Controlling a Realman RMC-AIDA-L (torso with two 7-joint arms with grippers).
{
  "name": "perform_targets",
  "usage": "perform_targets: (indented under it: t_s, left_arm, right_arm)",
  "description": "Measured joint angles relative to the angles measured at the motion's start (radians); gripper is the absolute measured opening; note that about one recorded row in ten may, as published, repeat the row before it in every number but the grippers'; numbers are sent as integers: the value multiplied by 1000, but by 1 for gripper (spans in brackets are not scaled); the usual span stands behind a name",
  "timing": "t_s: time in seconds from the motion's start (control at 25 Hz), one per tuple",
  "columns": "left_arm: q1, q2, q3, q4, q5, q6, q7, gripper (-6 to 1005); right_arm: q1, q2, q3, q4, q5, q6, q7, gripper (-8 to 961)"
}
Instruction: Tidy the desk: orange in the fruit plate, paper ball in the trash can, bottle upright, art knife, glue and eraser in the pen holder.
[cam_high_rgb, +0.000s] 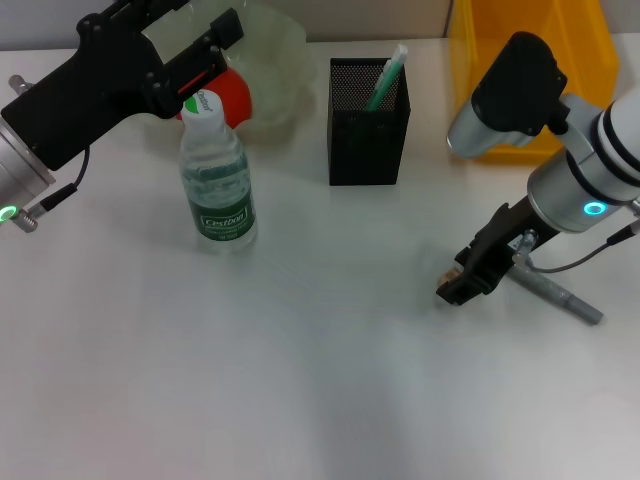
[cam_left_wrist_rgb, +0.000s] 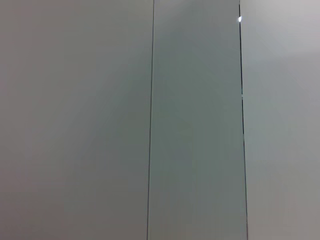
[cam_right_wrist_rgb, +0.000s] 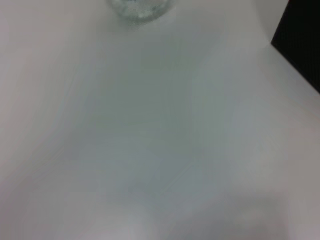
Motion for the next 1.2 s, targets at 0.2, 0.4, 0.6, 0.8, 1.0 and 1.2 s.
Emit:
perform_targets:
  t_s: [0.2,0.4,0.6,0.8,1.0,1.2]
  left_arm:
    - [0,0,2,0,0,-1,0,662]
    - [0,0,1,0,0,-2,0,662]
    - [0,-1,-2,-3,0,-1,0,662]
    - [1,0,0,-5,-13,4,1,662]
    - [5,0,3,-2,-15,5,1,662]
    - [8,0,4,0,-16,6,2,662]
  right_arm:
    - [7,0,-18,17,1,7,-1,483]
    - [12,0,-19,22,1,8,-1,470]
    - [20,-1,-19,37,1,9,-1,404]
    - [46,-3,-11,87,-1,7,2,301]
    - [35,-3,22,75,0,-7,0,238]
    - [3,-5,140,-5,17,-59,-20,256]
